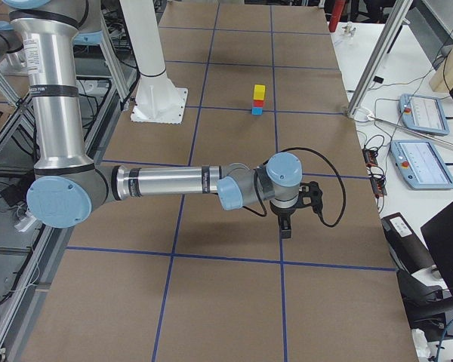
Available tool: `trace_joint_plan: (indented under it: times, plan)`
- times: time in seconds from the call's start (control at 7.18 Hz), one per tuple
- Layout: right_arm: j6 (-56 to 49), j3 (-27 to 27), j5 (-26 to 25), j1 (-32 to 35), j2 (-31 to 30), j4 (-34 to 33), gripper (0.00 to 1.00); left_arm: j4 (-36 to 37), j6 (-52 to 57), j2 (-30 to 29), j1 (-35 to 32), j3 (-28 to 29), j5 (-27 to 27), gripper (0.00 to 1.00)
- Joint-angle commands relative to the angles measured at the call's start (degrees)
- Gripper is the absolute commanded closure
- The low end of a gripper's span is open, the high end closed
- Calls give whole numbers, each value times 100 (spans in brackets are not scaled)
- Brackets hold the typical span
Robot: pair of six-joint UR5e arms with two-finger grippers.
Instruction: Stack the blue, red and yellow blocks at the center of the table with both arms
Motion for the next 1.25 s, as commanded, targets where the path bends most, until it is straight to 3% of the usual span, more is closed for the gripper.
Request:
trace_joint_plan:
  times: [0.0,0.7,1.11]
  plan:
    - [-1,-7,10,73,26,-2,0,-178,-31,42,12,-105,13,0]
    - [-1,125,72,152,9,-54,0,-153,-32,138,-6,-291,39,0]
    - [-1,125,-68,-75,78,-571,0,-197,-41,323,-6,-308,30,0]
